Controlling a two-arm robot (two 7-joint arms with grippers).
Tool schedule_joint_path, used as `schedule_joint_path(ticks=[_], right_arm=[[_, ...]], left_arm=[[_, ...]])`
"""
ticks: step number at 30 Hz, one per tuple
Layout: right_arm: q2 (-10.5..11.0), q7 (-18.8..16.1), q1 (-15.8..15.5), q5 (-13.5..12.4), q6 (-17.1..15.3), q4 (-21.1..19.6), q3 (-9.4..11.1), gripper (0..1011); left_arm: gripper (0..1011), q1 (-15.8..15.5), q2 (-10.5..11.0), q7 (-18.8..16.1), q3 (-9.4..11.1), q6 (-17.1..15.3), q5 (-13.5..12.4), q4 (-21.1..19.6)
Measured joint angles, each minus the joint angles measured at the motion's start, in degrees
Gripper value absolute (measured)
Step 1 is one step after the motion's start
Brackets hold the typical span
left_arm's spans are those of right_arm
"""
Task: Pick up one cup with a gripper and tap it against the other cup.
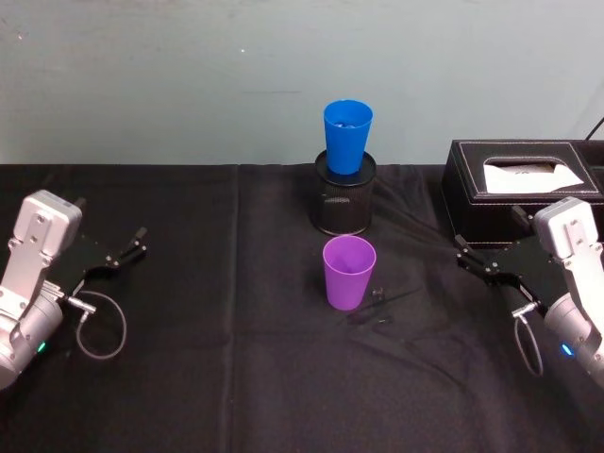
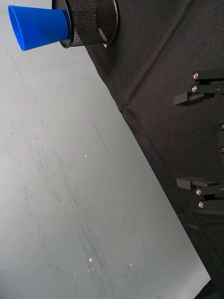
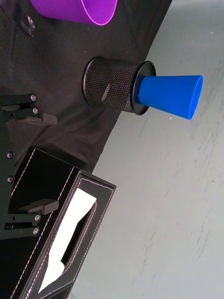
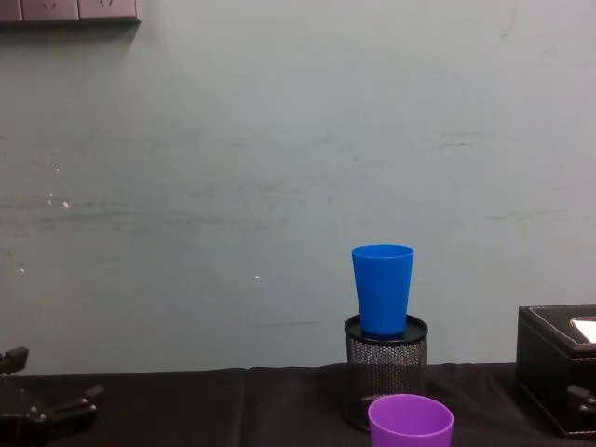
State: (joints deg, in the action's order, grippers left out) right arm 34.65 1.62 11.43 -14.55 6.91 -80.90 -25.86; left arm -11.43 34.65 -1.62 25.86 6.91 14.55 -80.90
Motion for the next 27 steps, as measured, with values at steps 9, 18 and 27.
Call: schedule_joint_path(ticks=[9, 18, 27], right_arm=[[0.0, 0.0, 0.0, 0.0, 0.0, 0.0, 0.0, 1003], [0.0, 0.0, 0.0, 0.0, 0.0, 0.0, 0.0, 1003], [0.0, 0.0, 0.0, 0.0, 0.0, 0.0, 0.0, 1003]], left_arm=[[1000, 0.0, 0.0, 0.0, 0.0, 0.0, 0.0, 0.0], [1000, 0.0, 0.0, 0.0, 0.0, 0.0, 0.0, 0.0], [1000, 0.0, 0.0, 0.0, 0.0, 0.0, 0.0, 0.0]])
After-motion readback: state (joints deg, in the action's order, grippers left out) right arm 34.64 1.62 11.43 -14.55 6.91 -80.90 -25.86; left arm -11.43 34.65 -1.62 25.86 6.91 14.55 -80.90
